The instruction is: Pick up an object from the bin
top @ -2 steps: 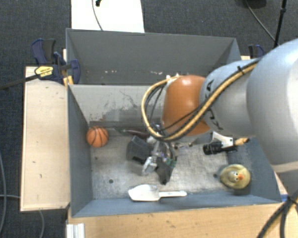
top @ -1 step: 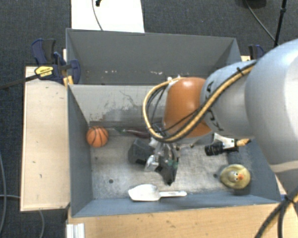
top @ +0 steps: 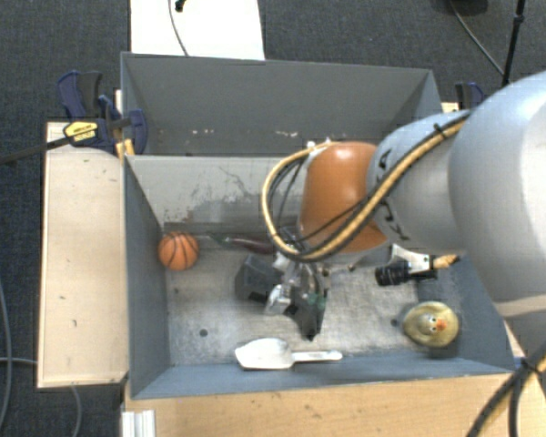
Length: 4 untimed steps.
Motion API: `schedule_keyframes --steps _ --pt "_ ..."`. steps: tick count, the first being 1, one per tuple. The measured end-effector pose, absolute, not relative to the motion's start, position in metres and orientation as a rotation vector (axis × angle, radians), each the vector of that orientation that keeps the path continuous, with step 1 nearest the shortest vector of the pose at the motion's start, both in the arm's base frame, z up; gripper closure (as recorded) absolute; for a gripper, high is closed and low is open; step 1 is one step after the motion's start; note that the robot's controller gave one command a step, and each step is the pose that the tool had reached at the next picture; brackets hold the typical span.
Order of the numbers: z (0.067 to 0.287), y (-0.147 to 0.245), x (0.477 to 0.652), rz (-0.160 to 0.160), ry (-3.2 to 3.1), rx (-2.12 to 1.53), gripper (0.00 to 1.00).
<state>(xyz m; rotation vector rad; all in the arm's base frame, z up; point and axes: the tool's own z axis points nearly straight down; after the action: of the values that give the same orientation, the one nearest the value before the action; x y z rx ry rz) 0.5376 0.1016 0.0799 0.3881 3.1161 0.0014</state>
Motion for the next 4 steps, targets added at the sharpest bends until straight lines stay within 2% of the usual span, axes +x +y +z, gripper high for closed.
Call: schedule_keyframes --steps 2,4 --pt "0.093 0.101 0.535 -0.002 3.122 0.390 1.00" --pt "0.127 0.101 0.534 -0.003 3.124 0.391 1.00"
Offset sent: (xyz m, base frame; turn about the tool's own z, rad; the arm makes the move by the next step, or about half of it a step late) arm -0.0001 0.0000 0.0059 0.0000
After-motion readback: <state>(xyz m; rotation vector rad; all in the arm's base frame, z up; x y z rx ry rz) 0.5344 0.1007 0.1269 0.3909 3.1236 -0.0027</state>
